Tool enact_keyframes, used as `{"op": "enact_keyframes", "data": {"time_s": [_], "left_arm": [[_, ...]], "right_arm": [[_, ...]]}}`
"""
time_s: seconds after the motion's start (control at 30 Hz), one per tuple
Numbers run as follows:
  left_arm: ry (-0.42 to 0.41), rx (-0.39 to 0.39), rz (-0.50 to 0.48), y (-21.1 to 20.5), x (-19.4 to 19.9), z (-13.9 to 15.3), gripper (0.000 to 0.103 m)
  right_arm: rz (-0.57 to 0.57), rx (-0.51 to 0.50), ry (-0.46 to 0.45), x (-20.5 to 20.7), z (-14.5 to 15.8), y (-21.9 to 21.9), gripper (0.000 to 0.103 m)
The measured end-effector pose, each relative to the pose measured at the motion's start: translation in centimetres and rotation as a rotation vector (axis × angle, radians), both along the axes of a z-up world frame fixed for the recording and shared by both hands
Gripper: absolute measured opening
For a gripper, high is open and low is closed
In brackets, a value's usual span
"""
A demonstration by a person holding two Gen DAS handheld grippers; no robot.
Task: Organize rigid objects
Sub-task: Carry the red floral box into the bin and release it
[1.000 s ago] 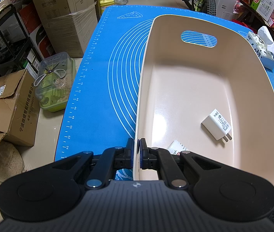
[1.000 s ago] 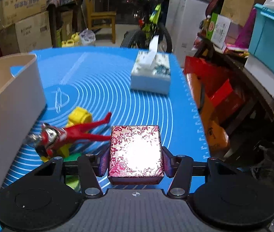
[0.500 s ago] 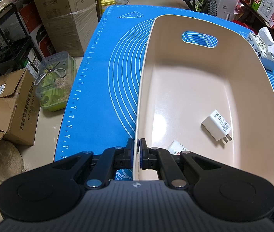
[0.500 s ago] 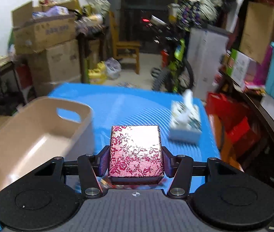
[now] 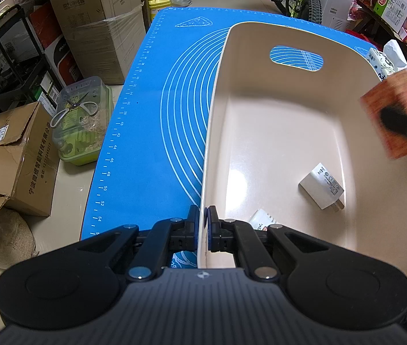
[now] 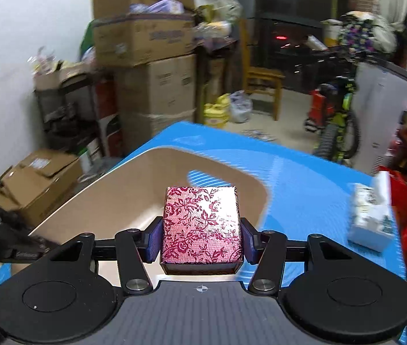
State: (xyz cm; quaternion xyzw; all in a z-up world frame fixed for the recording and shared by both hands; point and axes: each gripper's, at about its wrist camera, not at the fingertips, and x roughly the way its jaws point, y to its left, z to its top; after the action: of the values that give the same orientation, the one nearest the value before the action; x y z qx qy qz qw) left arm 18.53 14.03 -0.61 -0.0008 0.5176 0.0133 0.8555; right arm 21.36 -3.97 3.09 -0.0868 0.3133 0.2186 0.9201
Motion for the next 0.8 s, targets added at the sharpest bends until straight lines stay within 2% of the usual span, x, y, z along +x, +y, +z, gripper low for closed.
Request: {"op": "enact_keyframes", "data": {"time_s": [0.33,0.47,0.6,0.77,0.8], "left_arm": [[0.000,0.002,-0.001,-0.1,0.1,0.0,0.007],[0.000,0.002,0.000,-0.1,0.1,0.0,0.007],[0.001,0.006,0.001,-0.2,0.2,-0.1,0.007],[0.002,0.008,0.001,-0.3,0.3,-0.1,0.007],[0.002,0.008,0.001,-0.3,0.3,-0.1,0.007]], "right_arm": [[0.079,-0.109,0.140,0.2,-4.2,5.1,0.059],[0.089,-0.128,0.201,0.3,-5.7,5.6,0.059],[0.096,-0.135,0.214,0.5,-5.7,5.8,0.059],[0.091,-0.083,0.200,0.1,-4.8,4.9,0.069],[0.088,-0.074,0.188,-0.1,-4.3,4.6,0.075]]}}
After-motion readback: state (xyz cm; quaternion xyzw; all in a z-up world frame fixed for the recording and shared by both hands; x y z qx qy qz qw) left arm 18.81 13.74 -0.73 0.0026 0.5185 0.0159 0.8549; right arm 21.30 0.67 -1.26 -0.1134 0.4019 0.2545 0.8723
